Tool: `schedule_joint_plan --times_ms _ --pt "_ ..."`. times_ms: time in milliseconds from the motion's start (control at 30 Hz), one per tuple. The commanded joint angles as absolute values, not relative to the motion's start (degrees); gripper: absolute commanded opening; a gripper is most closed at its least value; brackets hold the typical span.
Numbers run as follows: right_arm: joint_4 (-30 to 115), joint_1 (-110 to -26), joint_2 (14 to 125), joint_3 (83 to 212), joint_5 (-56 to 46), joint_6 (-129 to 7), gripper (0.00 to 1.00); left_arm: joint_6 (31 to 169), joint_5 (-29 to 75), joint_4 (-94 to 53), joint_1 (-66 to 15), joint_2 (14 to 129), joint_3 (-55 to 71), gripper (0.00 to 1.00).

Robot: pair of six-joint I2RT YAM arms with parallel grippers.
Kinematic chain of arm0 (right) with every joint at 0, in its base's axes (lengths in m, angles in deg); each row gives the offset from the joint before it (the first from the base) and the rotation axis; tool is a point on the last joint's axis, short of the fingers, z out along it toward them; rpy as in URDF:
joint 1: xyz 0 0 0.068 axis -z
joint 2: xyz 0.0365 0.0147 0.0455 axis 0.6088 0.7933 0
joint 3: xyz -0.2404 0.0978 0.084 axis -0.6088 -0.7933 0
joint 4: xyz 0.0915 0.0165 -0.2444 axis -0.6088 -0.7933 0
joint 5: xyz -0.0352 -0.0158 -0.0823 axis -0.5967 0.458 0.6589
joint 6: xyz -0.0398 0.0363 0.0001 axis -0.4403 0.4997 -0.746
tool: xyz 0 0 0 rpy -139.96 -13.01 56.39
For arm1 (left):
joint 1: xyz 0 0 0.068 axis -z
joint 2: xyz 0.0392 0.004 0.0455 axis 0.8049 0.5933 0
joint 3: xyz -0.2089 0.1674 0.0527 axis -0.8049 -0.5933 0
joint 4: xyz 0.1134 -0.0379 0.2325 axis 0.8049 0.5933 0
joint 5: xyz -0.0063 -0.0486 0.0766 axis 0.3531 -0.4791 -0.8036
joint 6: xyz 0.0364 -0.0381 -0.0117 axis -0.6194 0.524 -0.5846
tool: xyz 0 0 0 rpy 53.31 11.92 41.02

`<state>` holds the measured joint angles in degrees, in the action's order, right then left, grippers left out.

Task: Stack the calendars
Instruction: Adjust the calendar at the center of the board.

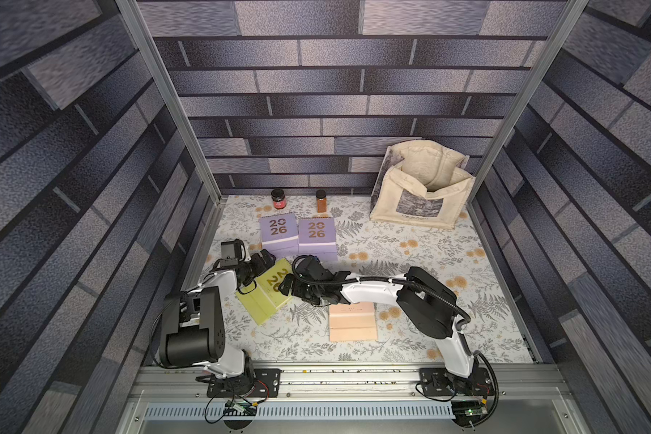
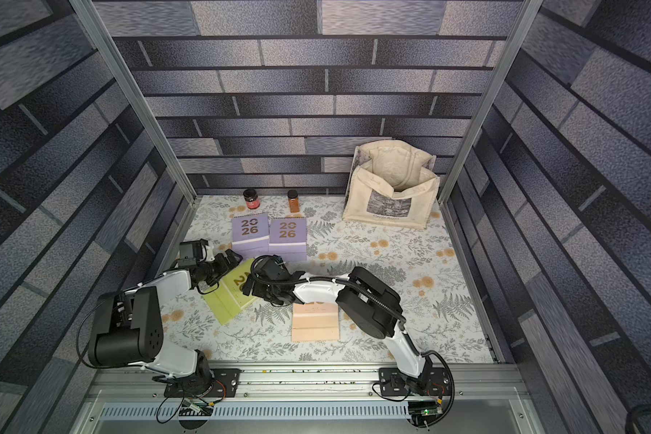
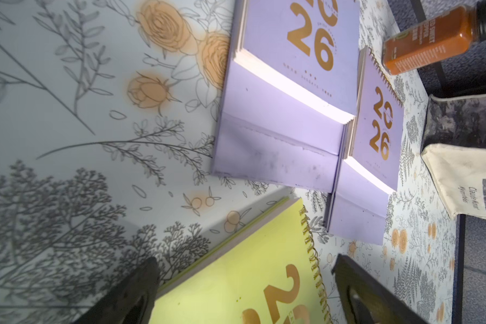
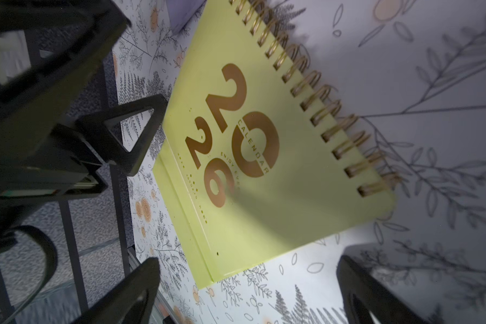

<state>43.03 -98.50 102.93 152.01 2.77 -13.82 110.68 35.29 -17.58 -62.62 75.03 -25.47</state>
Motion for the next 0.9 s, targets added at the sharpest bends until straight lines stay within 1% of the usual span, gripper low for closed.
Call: schedule_joint_plan --times_ms 0,267,500,600,700,867 --pt "43.04 -97.14 105.56 153.24 1.79 -13.61 1.00 110.75 35.23 -16.12 -62.73 76.63 -24.55 0.99" --pt "42.27 -96.03 106.64 155.50 1.16 -15.21 1.00 110.15 35.47 -11.84 -62.46 77.78 -21.93 0.98" --pt "41.69 -93.45 107.59 157.81 -0.66 -18.07 0.99 112.20 36.82 -10.88 -59.73 72.64 -24.72 0.98" --pt "41.31 -92.12 107.29 158.03 -1.31 -19.93 0.99 113.18 36.89 -10.58 -56.86 69.42 -26.51 0.98" --pt "40.71 -90.79 107.87 159.66 -4.63 -22.12 0.98 113.40 35.79 -9.71 -53.89 65.92 -27.95 0.98" --pt "36.58 -90.50 105.44 159.43 -5.05 -26.89 0.96 111.81 31.95 -5.02 -54.53 62.36 -28.83 0.99"
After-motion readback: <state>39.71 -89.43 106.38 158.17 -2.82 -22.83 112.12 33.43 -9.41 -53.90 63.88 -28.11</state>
